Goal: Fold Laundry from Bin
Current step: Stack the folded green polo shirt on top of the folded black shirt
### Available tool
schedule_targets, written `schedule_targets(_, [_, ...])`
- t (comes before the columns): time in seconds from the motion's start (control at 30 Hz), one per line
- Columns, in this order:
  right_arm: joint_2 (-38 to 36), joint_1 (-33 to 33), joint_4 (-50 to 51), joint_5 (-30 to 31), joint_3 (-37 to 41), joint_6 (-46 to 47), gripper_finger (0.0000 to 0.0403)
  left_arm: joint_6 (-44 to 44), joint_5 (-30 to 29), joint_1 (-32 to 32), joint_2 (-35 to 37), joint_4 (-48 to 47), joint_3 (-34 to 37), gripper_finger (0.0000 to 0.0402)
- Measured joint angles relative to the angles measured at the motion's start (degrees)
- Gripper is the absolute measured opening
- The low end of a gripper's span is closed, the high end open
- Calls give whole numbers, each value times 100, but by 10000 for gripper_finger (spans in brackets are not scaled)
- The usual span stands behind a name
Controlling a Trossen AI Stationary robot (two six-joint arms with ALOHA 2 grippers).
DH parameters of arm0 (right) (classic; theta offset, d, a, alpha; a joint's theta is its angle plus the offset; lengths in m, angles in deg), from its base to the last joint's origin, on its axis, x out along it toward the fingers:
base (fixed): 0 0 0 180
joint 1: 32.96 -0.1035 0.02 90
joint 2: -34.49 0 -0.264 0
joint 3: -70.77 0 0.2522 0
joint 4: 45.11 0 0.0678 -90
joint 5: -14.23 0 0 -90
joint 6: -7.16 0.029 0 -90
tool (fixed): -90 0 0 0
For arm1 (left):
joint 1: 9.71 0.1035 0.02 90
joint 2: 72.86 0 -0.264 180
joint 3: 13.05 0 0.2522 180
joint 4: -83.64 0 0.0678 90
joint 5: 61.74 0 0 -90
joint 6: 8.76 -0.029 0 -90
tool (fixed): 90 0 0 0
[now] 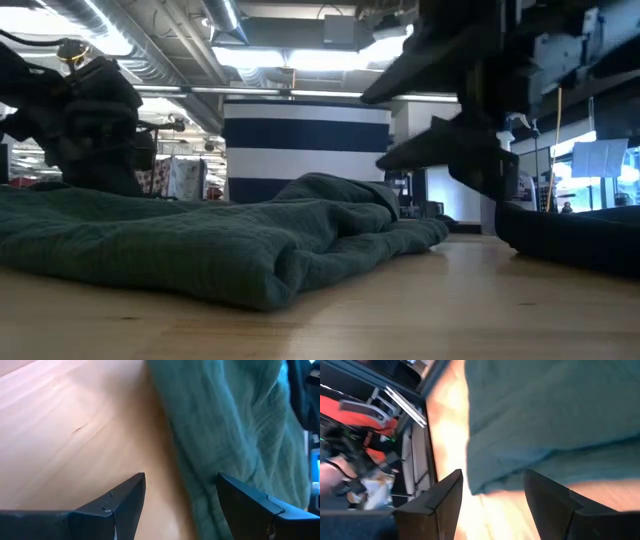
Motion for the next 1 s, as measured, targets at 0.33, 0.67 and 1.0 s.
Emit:
schedule_targets(0.33, [-636,-5,886,143,64,8,209,1,232,-2,-1028,1123,-22,240])
schedule_targets(0.67, [-1118,-5,1564,356,66,3,209,-44,679,-242,-1908,2295,-33,240])
schedule_targets(1.0, [-963,-199,2000,701,66,1004,209,-364,693,-411,-2157,2519,-176,206])
